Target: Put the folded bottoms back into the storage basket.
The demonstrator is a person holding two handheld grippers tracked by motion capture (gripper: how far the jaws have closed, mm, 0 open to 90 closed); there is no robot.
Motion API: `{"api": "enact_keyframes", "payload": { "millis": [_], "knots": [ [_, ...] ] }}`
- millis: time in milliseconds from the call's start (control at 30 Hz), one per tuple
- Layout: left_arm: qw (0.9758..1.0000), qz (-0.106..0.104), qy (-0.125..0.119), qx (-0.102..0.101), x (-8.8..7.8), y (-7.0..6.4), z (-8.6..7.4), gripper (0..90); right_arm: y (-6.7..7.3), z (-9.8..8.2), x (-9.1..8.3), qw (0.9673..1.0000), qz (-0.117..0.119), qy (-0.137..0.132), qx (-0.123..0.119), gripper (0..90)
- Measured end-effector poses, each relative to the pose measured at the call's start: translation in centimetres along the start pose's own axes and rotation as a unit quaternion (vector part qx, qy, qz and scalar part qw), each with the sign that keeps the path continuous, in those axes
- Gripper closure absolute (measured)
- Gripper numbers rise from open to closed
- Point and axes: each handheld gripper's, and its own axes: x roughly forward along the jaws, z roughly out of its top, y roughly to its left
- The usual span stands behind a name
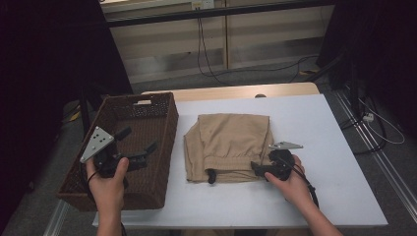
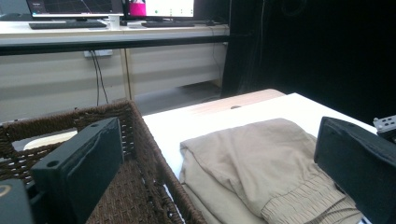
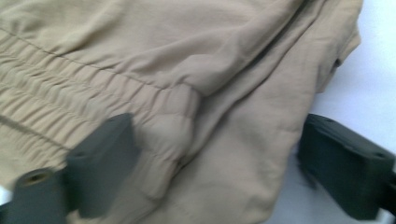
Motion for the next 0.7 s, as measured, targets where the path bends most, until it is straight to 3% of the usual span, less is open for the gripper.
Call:
{"api": "enact_keyframes", "payload": {
  "millis": [133,233,267,467,700],
  "knots": [
    [1.0,-0.001,0.001,-0.005,0.2,-0.1,-0.1,1.5,0.2,-0.2,-0.3,0.9997,0.022,-0.005,0.008,33.4],
    [1.0,-0.003,0.002,-0.006,0.3,-0.2,-0.1,1.5,0.4,-0.3,-0.4,0.998,0.056,-0.008,0.028,61.1],
    [1.0,-0.003,0.002,-0.005,0.4,-0.3,-0.1,1.5,0.4,-0.4,-0.3,0.9966,0.071,-0.009,0.041,64.0],
    [0.9999,-0.009,0.006,-0.007,0.8,-0.5,-0.1,1.4,0.3,-0.3,-0.4,0.9964,0.075,-0.015,0.036,75.1],
    [0.9997,-0.019,0.006,-0.013,1.4,-1.0,-0.2,0.2,-0.1,-0.2,-1.1,0.9956,0.083,-0.015,0.039,77.6]
  ]
}}
